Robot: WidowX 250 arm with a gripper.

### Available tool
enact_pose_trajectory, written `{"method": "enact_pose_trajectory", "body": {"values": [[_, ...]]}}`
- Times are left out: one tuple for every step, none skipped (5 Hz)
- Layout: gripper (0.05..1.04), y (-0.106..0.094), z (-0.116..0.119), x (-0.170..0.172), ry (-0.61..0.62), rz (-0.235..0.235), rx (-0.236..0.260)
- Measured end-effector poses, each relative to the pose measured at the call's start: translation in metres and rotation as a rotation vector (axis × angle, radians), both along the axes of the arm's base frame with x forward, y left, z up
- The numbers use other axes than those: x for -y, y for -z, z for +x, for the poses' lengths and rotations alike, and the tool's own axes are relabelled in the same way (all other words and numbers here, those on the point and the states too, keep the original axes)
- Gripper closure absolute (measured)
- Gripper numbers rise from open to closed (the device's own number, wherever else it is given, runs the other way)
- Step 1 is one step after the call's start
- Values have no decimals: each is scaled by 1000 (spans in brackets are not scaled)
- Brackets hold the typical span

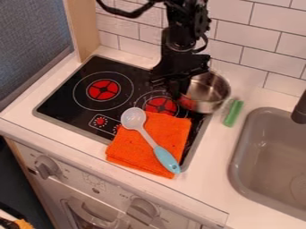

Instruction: Moved the silver pot to the lower left corner of the stove

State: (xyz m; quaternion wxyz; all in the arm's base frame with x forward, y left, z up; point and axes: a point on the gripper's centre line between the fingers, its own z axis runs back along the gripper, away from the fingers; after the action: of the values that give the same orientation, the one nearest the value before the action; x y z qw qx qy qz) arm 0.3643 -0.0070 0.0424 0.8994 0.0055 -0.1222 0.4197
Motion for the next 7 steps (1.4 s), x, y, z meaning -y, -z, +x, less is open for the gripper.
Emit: {"method": "enact_pose_trajectory", "body": {"values": [[1007, -21, -6, -8, -32, -4, 32], [1007, -48, -28, -24, -80, 22, 53], [1009, -68, -60, -50, -159, 51, 77], [1010, -78, -94, -86, -225, 96, 77], [1010, -75, -117, -133, -294, 142, 46], [1010, -66, -130, -162, -348, 145, 46], [1010, -46, -140, -182, -381, 144, 7]]}}
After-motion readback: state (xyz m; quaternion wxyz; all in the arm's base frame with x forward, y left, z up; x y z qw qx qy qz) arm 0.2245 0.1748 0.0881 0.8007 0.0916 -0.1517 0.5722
